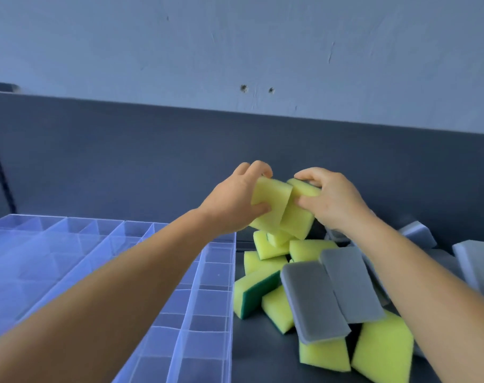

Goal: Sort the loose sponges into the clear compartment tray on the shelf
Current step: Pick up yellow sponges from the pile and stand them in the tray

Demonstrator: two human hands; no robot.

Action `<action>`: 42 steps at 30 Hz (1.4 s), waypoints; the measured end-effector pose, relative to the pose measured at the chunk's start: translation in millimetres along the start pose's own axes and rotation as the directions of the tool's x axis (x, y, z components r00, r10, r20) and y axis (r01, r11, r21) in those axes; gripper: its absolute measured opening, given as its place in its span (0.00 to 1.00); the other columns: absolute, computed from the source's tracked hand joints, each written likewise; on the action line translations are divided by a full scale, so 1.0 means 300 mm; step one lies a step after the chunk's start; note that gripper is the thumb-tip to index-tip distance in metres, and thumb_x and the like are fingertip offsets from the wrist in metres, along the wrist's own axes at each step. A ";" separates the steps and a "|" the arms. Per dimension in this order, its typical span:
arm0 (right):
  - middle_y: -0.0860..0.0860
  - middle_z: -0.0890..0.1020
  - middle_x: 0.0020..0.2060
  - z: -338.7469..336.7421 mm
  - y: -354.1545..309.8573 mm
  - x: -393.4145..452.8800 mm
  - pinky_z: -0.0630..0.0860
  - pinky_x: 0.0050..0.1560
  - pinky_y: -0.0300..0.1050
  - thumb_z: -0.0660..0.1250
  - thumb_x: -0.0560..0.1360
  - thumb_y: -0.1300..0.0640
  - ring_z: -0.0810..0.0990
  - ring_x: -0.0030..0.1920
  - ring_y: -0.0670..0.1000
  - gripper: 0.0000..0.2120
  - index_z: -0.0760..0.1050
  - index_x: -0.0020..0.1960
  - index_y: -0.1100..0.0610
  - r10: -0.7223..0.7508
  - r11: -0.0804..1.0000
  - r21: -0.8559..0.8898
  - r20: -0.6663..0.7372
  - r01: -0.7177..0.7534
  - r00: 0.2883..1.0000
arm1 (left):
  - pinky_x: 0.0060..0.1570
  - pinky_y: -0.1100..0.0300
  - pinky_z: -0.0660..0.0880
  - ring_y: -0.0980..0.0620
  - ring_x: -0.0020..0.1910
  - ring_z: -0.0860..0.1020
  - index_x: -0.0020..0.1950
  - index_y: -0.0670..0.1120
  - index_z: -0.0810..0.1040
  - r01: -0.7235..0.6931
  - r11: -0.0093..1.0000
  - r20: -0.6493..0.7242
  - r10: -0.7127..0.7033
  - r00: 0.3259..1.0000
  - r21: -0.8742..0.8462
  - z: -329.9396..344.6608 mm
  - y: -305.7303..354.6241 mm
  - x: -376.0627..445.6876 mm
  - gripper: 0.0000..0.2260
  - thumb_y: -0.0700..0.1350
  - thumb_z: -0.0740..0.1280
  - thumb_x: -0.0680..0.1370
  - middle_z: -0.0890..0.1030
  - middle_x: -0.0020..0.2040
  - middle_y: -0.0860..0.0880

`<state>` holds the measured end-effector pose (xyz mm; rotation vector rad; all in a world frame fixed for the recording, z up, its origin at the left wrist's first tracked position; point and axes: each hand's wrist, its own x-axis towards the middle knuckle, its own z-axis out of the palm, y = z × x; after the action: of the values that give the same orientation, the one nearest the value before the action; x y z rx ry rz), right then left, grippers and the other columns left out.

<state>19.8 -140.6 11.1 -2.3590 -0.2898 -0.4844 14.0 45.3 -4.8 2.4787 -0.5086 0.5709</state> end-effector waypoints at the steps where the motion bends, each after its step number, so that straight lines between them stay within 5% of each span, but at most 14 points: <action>1: 0.46 0.79 0.59 0.009 -0.016 -0.010 0.69 0.51 0.40 0.70 0.70 0.59 0.77 0.58 0.48 0.20 0.75 0.61 0.47 -0.034 0.999 0.002 0.005 0.034 0.999 | 0.47 0.50 0.76 0.46 0.44 0.74 0.62 0.52 0.66 0.006 1.000 -0.022 -0.006 1.000 0.011 -0.019 -0.005 -0.022 0.21 0.46 0.71 0.74 0.69 0.54 0.54; 7: 0.46 0.79 0.60 0.086 -0.147 -0.059 0.67 0.53 0.38 0.69 0.72 0.59 0.76 0.58 0.50 0.21 0.75 0.63 0.47 -0.166 0.986 -0.008 0.046 0.166 0.985 | 0.49 0.55 0.74 0.51 0.43 0.73 0.67 0.57 0.68 0.074 0.995 -0.031 -0.072 0.997 0.070 -0.161 -0.080 -0.166 0.22 0.46 0.69 0.75 0.71 0.57 0.54; 12: 0.46 0.79 0.57 0.187 -0.300 -0.080 0.65 0.49 0.38 0.70 0.72 0.57 0.74 0.49 0.48 0.19 0.74 0.62 0.49 -0.254 0.967 -0.005 0.078 0.255 0.964 | 0.50 0.53 0.75 0.50 0.43 0.73 0.66 0.55 0.71 0.160 0.983 -0.086 -0.152 0.985 0.091 -0.308 -0.184 -0.298 0.19 0.46 0.68 0.76 0.71 0.54 0.52; 17: 0.48 0.78 0.56 0.351 -0.489 -0.113 0.66 0.50 0.40 0.69 0.72 0.58 0.75 0.53 0.50 0.18 0.75 0.60 0.49 -0.306 0.952 0.025 0.109 0.306 0.946 | 0.51 0.54 0.74 0.51 0.46 0.73 0.64 0.51 0.73 0.213 0.966 -0.159 -0.190 0.969 0.149 -0.478 -0.327 -0.462 0.17 0.45 0.68 0.76 0.73 0.56 0.54; 29: 0.48 0.73 0.51 0.715 -0.923 -0.242 0.64 0.48 0.38 0.68 0.72 0.60 0.72 0.49 0.48 0.17 0.75 0.59 0.48 -0.346 0.938 0.067 0.106 0.340 0.932 | 0.52 0.53 0.75 0.50 0.48 0.74 0.64 0.55 0.73 0.290 0.935 -0.153 -0.262 0.953 0.203 -0.877 -0.648 -0.773 0.18 0.43 0.67 0.75 0.74 0.56 0.55; 42: 0.48 0.75 0.52 0.971 -1.107 -0.132 0.71 0.52 0.46 0.68 0.72 0.59 0.73 0.54 0.54 0.17 0.76 0.59 0.48 -0.352 0.936 0.019 0.087 0.351 0.932 | 0.47 0.56 0.73 0.49 0.45 0.73 0.65 0.54 0.72 0.316 0.916 -0.188 -0.274 0.943 0.248 -0.991 -0.938 -0.764 0.18 0.43 0.66 0.76 0.75 0.57 0.53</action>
<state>-51.0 296.8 -6.8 -2.3355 -0.7639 -0.5438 -133.9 490.4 -7.8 2.6746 0.0128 0.7365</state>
